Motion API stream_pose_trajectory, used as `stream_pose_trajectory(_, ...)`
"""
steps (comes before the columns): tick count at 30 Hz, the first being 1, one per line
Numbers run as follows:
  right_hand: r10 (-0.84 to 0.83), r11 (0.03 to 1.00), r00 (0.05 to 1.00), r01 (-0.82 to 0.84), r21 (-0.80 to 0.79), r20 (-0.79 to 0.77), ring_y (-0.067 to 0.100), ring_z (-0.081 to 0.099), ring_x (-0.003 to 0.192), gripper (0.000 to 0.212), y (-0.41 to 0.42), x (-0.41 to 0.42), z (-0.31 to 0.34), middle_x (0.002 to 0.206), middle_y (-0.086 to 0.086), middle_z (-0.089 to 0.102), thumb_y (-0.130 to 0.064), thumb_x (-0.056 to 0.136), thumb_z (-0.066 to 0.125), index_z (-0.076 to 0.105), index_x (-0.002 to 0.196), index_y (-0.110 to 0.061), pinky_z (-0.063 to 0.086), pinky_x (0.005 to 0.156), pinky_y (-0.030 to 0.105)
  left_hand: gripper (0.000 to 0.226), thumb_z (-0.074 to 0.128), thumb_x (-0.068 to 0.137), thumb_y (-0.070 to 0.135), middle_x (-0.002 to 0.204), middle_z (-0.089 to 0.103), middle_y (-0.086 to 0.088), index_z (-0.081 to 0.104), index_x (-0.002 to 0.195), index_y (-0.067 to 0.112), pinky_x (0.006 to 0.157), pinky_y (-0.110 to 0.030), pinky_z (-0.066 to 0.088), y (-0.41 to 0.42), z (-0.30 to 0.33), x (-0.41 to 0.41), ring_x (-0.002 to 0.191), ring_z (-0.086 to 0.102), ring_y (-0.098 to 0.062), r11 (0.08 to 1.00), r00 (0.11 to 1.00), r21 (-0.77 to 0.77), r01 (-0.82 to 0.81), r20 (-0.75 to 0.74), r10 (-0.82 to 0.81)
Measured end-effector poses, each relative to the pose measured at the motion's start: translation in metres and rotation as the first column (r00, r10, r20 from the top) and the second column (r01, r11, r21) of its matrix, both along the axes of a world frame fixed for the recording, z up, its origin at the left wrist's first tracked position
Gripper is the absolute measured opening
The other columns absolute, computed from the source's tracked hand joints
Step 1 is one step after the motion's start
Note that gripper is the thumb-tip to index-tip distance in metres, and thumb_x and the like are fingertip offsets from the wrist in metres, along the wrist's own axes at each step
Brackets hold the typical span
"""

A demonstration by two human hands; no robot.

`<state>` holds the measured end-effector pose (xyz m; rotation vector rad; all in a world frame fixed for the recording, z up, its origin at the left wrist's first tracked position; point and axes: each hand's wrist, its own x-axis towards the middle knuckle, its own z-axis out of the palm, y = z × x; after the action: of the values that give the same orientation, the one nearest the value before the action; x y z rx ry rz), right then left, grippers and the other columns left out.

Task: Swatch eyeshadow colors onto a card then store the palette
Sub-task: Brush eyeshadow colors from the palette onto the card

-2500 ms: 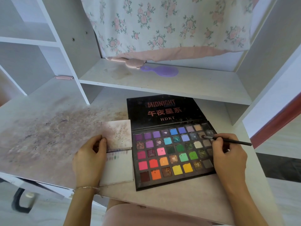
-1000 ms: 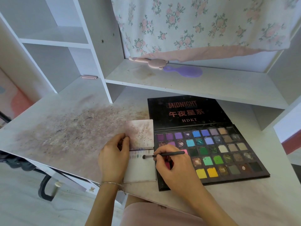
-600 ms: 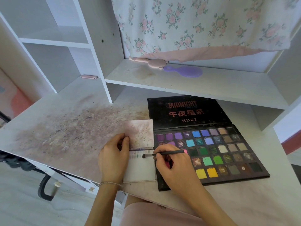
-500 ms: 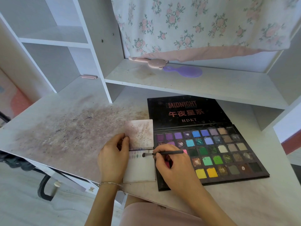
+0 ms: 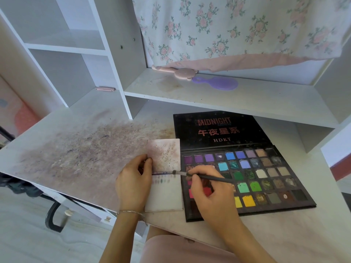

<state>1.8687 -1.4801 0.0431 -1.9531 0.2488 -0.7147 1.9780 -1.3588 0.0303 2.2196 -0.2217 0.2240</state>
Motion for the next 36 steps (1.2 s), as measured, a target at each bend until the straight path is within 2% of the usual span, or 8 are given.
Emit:
stream_pose_trajectory(6, -0.115, 0.987, 0.991, 0.107, 0.116, 0.065, 0.006, 0.059, 0.066, 0.022, -0.012, -0.007, 0.002, 0.079, -0.011, 0.063, -0.017, 0.082, 0.048, 0.059, 0.081, -0.036, 0.044, 0.053, 0.011, 0.017, 0.058, 0.088, 0.019, 0.076, 0.062, 0.002, 0.069, 0.100, 0.014, 0.063, -0.023, 0.036, 0.001, 0.000, 0.000, 0.072, 0.054, -0.015, 1.000, 1.000, -0.009, -0.002, 0.002, 0.002)
stream_pose_trajectory(10, -0.196, 0.979, 0.980, 0.193, 0.066, 0.043, -0.002, 0.059, 0.070, 0.031, -0.034, -0.019, 0.004, 0.083, -0.020, 0.065, -0.010, 0.086, 0.051, 0.058, 0.080, -0.039, 0.043, 0.056, 0.005, 0.017, 0.058, 0.087, 0.020, 0.080, 0.067, -0.002, 0.070, 0.100, 0.015, 0.061, -0.023, 0.035, 0.000, -0.001, 0.001, 0.072, 0.054, -0.014, 1.000, 1.000, -0.010, -0.005, 0.007, 0.005)
stream_pose_trajectory(12, -0.243, 0.969, 0.969, 0.241, 0.057, 0.031, -0.003, 0.060, 0.074, 0.038, -0.047, -0.027, 0.005, 0.082, -0.016, 0.065, -0.002, 0.087, 0.051, 0.056, 0.080, -0.039, 0.044, 0.058, 0.004, 0.017, 0.058, 0.087, 0.019, 0.081, 0.068, -0.004, 0.070, 0.099, 0.014, 0.060, -0.023, 0.035, 0.000, -0.002, 0.001, 0.071, 0.054, -0.014, 1.000, 1.000, -0.012, -0.001, 0.016, 0.001)
stream_pose_trajectory(17, -0.356, 0.932, 0.935, 0.355, 0.068, 0.001, -0.010, 0.060, 0.084, 0.034, -0.081, -0.041, 0.007, 0.082, -0.016, 0.062, -0.006, 0.090, 0.048, 0.055, 0.081, -0.038, 0.050, 0.048, 0.011, 0.017, 0.058, 0.088, 0.018, 0.080, 0.065, -0.001, 0.069, 0.099, 0.014, 0.065, -0.025, 0.038, 0.002, -0.002, 0.001, 0.072, 0.054, -0.015, 1.000, 1.000, -0.010, 0.018, 0.024, -0.018)
stream_pose_trajectory(20, -0.450, 0.893, 0.893, 0.450, 0.029, 0.004, -0.016, 0.057, 0.077, 0.023, -0.094, -0.049, 0.005, 0.078, -0.016, 0.059, -0.004, 0.090, 0.048, 0.055, 0.085, -0.026, 0.043, 0.045, 0.004, 0.015, 0.058, 0.088, 0.017, 0.078, 0.065, -0.001, 0.069, 0.097, 0.014, 0.065, -0.026, 0.039, 0.002, -0.003, 0.002, 0.071, 0.054, -0.017, 1.000, 0.999, -0.014, 0.025, 0.022, -0.024)
stream_pose_trajectory(24, -0.554, 0.832, 0.832, 0.554, 0.036, 0.001, -0.012, 0.057, 0.066, 0.027, -0.101, -0.055, -0.002, 0.071, -0.012, 0.060, -0.006, 0.088, 0.049, 0.056, 0.080, -0.030, 0.041, 0.049, 0.001, 0.015, 0.058, 0.087, 0.017, 0.080, 0.067, -0.002, 0.069, 0.097, 0.015, 0.065, -0.028, 0.040, 0.002, -0.005, 0.003, 0.071, 0.055, -0.017, 1.000, 0.999, -0.005, 0.031, 0.028, -0.031)
stream_pose_trajectory(29, -0.528, 0.849, 0.849, 0.528, -0.015, -0.022, -0.004, 0.058, 0.068, 0.027, -0.101, -0.054, -0.006, 0.069, -0.010, 0.059, -0.010, 0.088, 0.049, 0.053, 0.079, -0.035, 0.044, 0.048, 0.009, 0.016, 0.058, 0.088, 0.017, 0.083, 0.069, -0.005, 0.069, 0.098, 0.014, 0.065, -0.028, 0.039, 0.003, -0.006, 0.003, 0.072, 0.054, -0.016, 0.999, 0.999, -0.001, 0.035, 0.033, -0.034)
stream_pose_trajectory(36, -0.515, 0.856, 0.855, 0.511, -0.077, -0.061, -0.017, 0.053, 0.072, 0.019, -0.103, -0.051, -0.006, 0.072, -0.014, 0.057, -0.004, 0.088, 0.049, 0.055, 0.084, -0.021, 0.038, 0.053, -0.001, 0.018, 0.058, 0.088, 0.017, 0.087, 0.070, -0.008, 0.069, 0.101, 0.012, 0.065, -0.028, 0.039, 0.003, -0.007, 0.003, 0.074, 0.054, -0.017, 0.999, 0.999, -0.006, 0.038, 0.029, -0.038)
